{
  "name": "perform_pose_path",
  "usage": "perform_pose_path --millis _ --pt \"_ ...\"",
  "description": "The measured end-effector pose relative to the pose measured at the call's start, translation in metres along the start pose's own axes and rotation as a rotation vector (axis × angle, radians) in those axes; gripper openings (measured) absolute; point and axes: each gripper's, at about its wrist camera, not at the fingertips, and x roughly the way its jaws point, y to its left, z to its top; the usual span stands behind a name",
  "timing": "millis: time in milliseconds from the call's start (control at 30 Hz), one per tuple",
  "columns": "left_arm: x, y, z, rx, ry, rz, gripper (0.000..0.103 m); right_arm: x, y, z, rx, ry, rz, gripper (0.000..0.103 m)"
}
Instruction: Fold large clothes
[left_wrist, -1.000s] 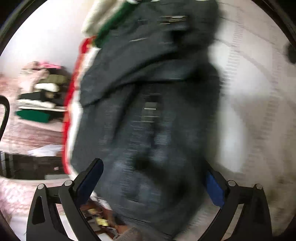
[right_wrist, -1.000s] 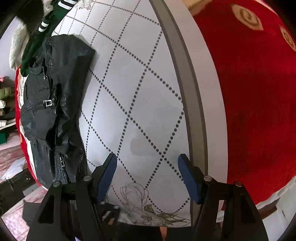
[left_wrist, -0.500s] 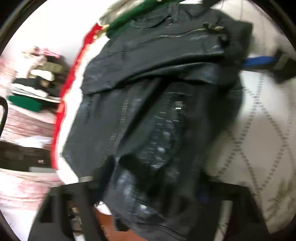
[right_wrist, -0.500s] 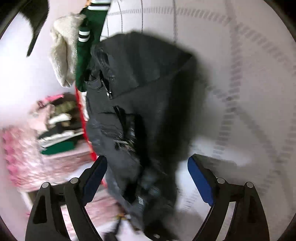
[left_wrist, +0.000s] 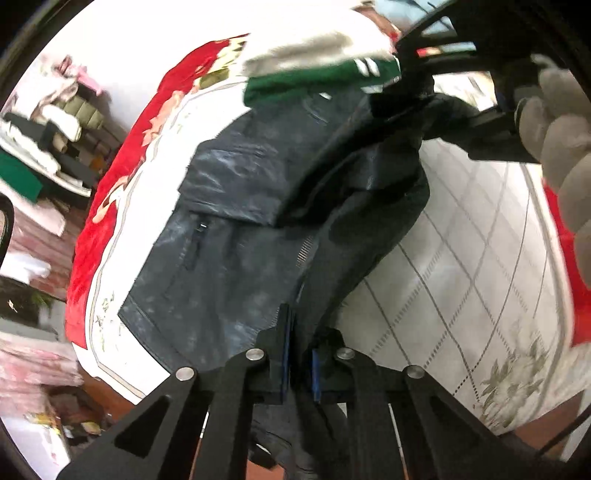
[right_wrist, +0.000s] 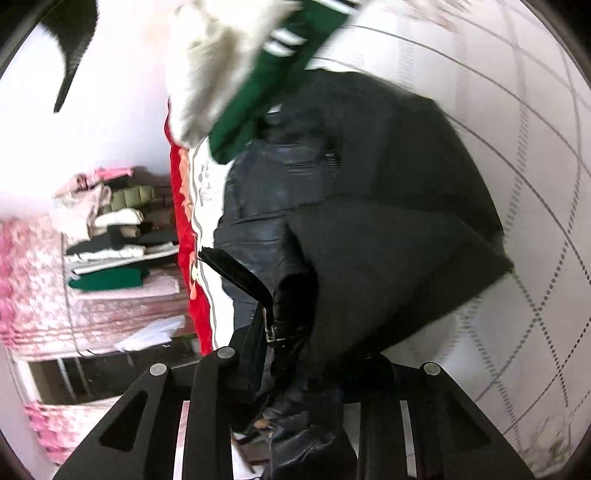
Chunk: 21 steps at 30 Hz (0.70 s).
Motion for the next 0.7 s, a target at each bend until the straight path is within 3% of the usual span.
perform_pose_path --millis 133,267,400,567,600,633,667,700 --pt "0.007 0.07 0.023 -0.109 0.025 -0.071 0.006 0.022 0.065 0.004 -0.059 0.017 -0.065 0.028" --pt "0.033 0.135 0.036 -0.195 0.07 -0.141 0.006 0.069 0.135 0.003 -0.131 0.044 -0.15 0.028" --pt "0.082 0.202 0.045 -0.287 0.145 -0.212 0.013 0.14 0.185 0.007 -0.15 0.075 -0.259 0.027" --pt "0.153 0.27 0.045 -0.396 0.232 -0.292 0.019 0.243 0.213 0.017 -0.179 0.148 -0.4 0.028" --pt "0.164 0.284 0.043 -0.429 0.244 -0.317 0.023 0.26 0.213 0.021 -0.183 0.169 -0.417 0.033" --pt "0.168 0.293 0.041 -0.457 0.241 -0.328 0.027 0.275 0.212 0.025 -0.175 0.185 -0.413 0.047" --pt "0.168 0.3 0.04 -0.479 0.235 -0.329 0.032 0.285 0.211 0.029 -0.17 0.201 -0.398 0.055" --pt "0.166 0.309 0.037 -0.507 0.219 -0.334 0.051 0.289 0.211 0.033 -0.157 0.208 -0.35 0.067"
